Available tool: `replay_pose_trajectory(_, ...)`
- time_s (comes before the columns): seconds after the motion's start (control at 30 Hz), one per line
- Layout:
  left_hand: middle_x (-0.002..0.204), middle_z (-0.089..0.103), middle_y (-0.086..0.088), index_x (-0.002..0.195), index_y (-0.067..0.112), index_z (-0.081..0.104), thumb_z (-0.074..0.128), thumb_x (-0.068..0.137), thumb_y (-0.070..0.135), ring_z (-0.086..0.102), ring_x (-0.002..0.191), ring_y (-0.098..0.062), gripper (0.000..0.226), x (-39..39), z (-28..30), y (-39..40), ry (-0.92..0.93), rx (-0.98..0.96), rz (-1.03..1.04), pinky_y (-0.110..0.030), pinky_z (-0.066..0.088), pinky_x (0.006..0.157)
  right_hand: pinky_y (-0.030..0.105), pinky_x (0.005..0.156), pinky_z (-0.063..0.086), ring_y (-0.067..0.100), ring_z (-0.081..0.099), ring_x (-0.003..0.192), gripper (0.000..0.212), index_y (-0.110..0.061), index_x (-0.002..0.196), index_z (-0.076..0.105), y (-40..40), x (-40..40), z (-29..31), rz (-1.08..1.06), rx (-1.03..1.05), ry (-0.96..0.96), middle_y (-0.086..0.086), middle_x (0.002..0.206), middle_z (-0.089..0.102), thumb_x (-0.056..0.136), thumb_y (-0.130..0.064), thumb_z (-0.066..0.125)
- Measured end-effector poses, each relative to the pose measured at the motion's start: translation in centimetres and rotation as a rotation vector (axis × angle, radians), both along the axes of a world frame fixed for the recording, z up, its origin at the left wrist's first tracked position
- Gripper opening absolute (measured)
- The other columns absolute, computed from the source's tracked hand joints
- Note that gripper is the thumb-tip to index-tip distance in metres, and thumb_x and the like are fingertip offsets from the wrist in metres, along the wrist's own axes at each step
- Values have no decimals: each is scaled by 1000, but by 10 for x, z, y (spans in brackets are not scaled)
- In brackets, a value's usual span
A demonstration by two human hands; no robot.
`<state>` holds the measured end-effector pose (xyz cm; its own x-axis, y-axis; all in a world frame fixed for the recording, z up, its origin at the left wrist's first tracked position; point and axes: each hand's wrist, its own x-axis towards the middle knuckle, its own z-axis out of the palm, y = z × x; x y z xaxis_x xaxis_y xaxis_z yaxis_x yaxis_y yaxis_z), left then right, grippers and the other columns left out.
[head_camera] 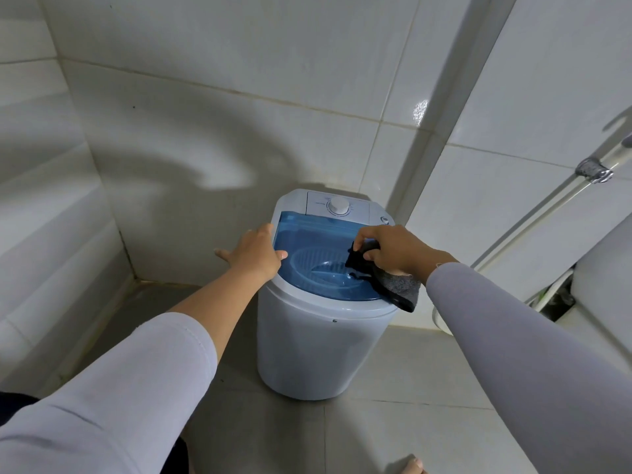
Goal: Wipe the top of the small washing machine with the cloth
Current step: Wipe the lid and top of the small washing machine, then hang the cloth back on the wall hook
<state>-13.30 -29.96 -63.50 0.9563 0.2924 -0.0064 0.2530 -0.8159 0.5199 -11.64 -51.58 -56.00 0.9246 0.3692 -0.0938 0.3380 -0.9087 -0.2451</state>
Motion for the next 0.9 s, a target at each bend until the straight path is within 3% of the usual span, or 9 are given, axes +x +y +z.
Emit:
replay_pose_trajectory(0.1,143,46,-3,139,28,39,56,93,30,42,132,-28,50,-1,5,-5,-44,16,-43,-67,15,110,25,75,34,19,47,85,20,-19,108,58,0,-1,4,-41,165,-16,-2,93,54,90,-12,53)
replay_pose_trajectory(0.17,145,44,1,137,31,44,55,93,34,41,133,-23,45,-2,5,-8,-107,-17,-105,-63,19,110,28,63,37,22,48,79,17,-19,107,54,2,0,3,-68,288,5,3,84,57,91,-16,54)
replay_pose_trajectory(0.27,142,50,6,131,30,52,56,89,44,44,132,-20,45,-2,4,-18,-225,-201,-253,-53,29,111,31,64,41,28,53,81,17,-20,101,44,7,3,-2,-148,480,47,19,98,64,89,-21,57)
replay_pose_trajectory(0.37,136,55,7,130,26,54,62,84,47,46,130,-18,51,-3,9,-31,-248,-276,-327,-47,34,109,33,67,41,25,52,81,20,-16,97,41,14,4,-5,-214,637,84,21,107,64,89,-22,58)
replay_pose_trajectory(0.53,134,57,7,130,27,52,62,86,46,48,127,-19,49,0,9,-35,-165,-206,-290,-47,35,107,27,74,40,19,52,89,8,-14,95,57,11,5,-8,-217,511,58,6,102,60,90,-20,54)
replay_pose_trajectory(0.63,135,56,5,130,26,52,58,89,43,47,127,-20,44,1,8,-33,-145,-175,-259,-48,34,107,27,78,37,17,51,87,23,-7,98,62,1,2,-5,-246,320,-9,3,94,58,88,-28,57)
replay_pose_trajectory(0.7,135,56,5,129,27,53,57,90,42,47,127,-21,42,1,9,-35,-146,-159,-253,-48,35,106,30,75,42,20,51,79,37,-1,85,60,-7,0,-3,-268,165,31,13,84,59,86,-38,59)
replay_pose_trajectory(0.77,135,55,6,129,29,53,56,91,41,46,127,-21,39,1,11,-38,-159,-134,-257,-46,34,105,34,77,49,23,55,76,48,6,88,63,-12,-2,-3,-281,81,132,25,90,66,83,-42,61)
replay_pose_trajectory(0.9,139,52,8,130,33,52,53,94,35,40,133,-20,37,-2,21,-49,-195,-68,-329,-43,31,102,32,83,49,24,62,90,38,-1,105,66,-15,-8,-11,-278,15,183,16,104,70,82,-32,65)
